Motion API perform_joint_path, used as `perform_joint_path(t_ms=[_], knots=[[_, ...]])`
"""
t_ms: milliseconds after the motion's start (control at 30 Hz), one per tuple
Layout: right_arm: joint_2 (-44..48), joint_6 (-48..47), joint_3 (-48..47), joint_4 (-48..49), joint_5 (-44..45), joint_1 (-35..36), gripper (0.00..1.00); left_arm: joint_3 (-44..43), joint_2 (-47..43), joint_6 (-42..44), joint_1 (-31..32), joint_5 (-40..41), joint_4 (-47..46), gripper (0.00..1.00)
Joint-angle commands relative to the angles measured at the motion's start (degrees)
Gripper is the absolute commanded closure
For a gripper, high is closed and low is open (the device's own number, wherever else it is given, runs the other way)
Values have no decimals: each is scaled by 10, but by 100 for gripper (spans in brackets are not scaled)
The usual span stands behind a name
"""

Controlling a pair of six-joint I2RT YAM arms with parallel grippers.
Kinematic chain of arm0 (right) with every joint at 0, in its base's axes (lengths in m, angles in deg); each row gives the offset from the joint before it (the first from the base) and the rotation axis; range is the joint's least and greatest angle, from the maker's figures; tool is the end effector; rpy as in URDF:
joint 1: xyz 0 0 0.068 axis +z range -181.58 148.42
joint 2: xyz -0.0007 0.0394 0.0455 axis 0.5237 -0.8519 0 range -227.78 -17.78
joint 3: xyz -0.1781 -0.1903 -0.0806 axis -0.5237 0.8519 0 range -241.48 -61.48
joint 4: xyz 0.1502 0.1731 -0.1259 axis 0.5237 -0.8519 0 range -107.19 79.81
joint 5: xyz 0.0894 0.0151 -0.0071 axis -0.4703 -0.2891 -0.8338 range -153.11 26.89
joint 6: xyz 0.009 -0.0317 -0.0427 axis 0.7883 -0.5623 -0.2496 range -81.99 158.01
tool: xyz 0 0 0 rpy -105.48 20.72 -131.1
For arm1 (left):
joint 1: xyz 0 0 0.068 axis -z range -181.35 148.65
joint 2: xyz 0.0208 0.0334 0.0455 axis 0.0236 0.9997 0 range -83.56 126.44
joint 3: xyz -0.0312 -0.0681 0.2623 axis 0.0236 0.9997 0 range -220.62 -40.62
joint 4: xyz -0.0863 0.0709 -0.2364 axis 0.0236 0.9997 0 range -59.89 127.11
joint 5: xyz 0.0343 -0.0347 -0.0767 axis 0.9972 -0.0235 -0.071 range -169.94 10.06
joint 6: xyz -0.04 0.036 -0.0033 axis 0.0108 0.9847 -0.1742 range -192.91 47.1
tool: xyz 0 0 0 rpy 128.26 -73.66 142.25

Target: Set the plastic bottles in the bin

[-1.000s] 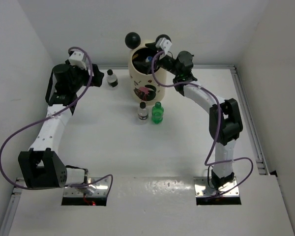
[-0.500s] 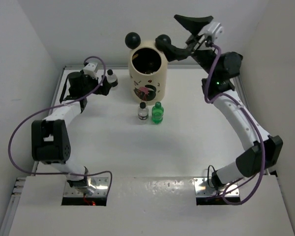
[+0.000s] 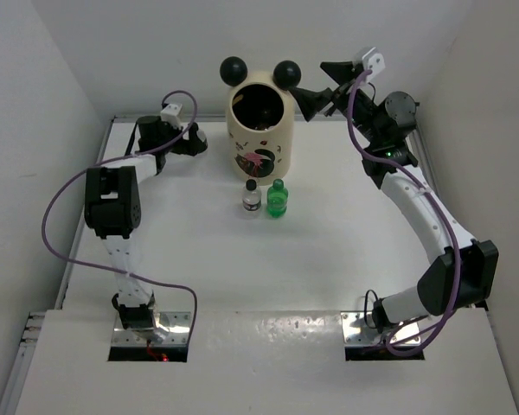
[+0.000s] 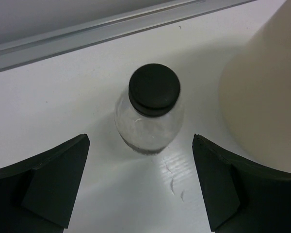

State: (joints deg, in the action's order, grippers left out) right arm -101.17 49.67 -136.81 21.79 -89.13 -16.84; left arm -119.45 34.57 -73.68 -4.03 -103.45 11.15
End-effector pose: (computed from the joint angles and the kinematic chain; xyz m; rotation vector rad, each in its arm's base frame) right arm 0.3225 0.1010 0.4437 -0.4405 1.1420 0.6645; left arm 0.4722 0.0079 0.2005 0.2167 1.9001 -0.3719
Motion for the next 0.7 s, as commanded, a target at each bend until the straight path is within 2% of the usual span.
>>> perform_joint_path(t_ms=[0, 133, 233, 400, 433, 467, 600, 667], knots=[[-3, 1, -10, -9, 7, -1, 0, -60, 38, 11, 1, -22, -24, 6], [-9, -4, -10, -19, 8, 1, 0, -108, 89, 23, 1, -47, -24, 7], [-10, -12, -8, -27, 6, -2, 0, -121, 109, 28, 1, -76, -30, 16], [-19, -24, -17, -56, 5, 2, 0, -121, 109, 28, 1, -102, -44, 40], [-20, -24, -19, -86, 6, 3, 0, -121, 103, 28, 1, -102, -44, 44], [-20, -25, -25, -96, 3, 5, 0, -107, 92, 28, 1, -102, -50, 53], [-16, -23, -35, -211, 0, 6, 0, -61, 24, -5, 1, -114, -78, 69], [-4, -29, -18, -254, 17, 5, 0, -20, -20, -12, -4, -119, -85, 70]])
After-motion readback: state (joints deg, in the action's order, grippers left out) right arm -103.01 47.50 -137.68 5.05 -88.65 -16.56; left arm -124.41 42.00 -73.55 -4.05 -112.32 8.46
